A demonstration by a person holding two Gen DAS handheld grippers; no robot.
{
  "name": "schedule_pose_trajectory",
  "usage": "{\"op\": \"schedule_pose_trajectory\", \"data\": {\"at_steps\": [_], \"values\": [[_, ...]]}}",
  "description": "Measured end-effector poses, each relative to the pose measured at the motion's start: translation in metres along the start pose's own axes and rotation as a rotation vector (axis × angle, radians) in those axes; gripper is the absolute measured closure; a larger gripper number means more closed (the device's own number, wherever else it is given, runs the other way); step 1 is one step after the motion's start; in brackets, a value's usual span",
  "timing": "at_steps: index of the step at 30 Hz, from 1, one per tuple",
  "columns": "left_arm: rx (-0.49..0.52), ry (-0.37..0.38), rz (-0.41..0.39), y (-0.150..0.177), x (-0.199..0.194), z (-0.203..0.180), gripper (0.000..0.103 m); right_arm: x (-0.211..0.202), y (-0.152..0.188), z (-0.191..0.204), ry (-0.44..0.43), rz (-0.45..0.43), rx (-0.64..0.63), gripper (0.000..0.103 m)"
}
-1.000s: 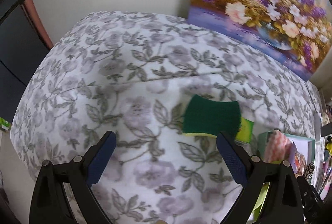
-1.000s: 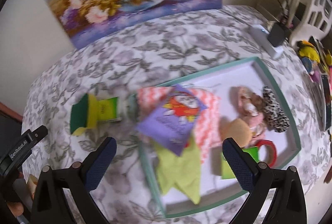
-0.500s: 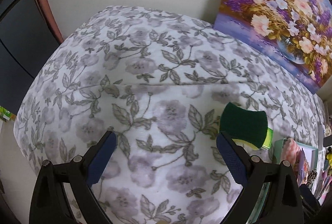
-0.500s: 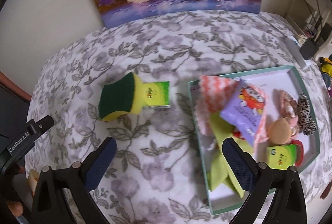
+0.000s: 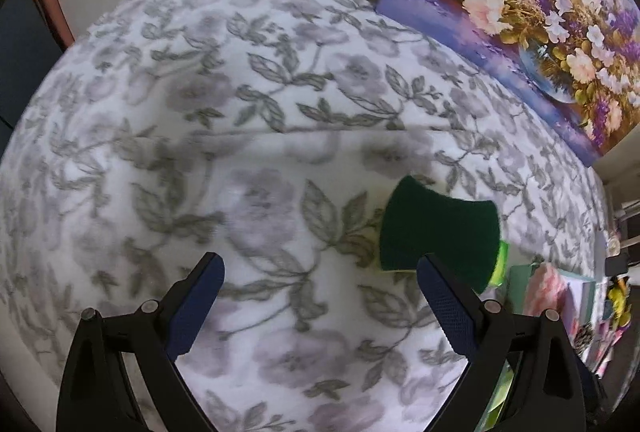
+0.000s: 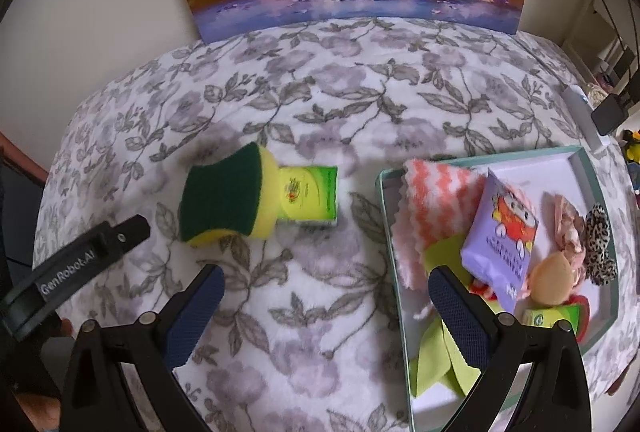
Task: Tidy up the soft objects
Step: 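Reach the left tool to the green-yellow sponge while the right tool nears the green tissue packet, then grasp the green-yellow sponge with the left tool while the right tool grasps the green tissue packet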
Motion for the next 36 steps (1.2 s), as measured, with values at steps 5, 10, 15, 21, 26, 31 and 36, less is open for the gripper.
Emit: {"op": "schedule_pose_trajectory", "data": {"at_steps": [5,10,15,21,26,31,36], "values": [[0.017,0.033,0.000,-0.003,0.013,-0.017,0.006,0.008,-0.012,-0.002,0.003,-0.017,0.008,0.000],[0.010,0.053,0.007,-0.007,0.026,-0.020,0.006,0.012,-0.022,-0.004,0.021,-0.035,0.011,0.000],[-0.040,0.097,0.024,-0.006,0.041,-0.017,0.010,0.015,-0.025,0.000,0.023,-0.051,-0.021,0.000],[-0.096,0.184,0.043,-0.001,0.051,-0.018,0.030,0.027,-0.021,-0.002,0.026,-0.018,-0.024,0.000],[-0.113,0.255,0.038,0.000,0.051,-0.022,0.059,0.029,-0.020,-0.006,0.025,-0.013,-0.015,0.000],[-0.123,0.291,0.037,-0.001,0.049,-0.025,0.067,0.028,-0.020,-0.008,0.024,-0.013,-0.008,0.000],[-0.127,0.286,0.024,-0.003,0.045,-0.022,0.078,0.029,-0.021,-0.009,0.024,-0.011,-0.001,0.000]]}}
Point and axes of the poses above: each gripper's, at about its wrist camera, not at the fingertips, and x roughly the way its jaws point, z to its left, y to its underside, the point moved 3 cm from there along x, roughly the way its jaws point, and after that the axes turned 5 degrees about -z, right-handed, at the moved point
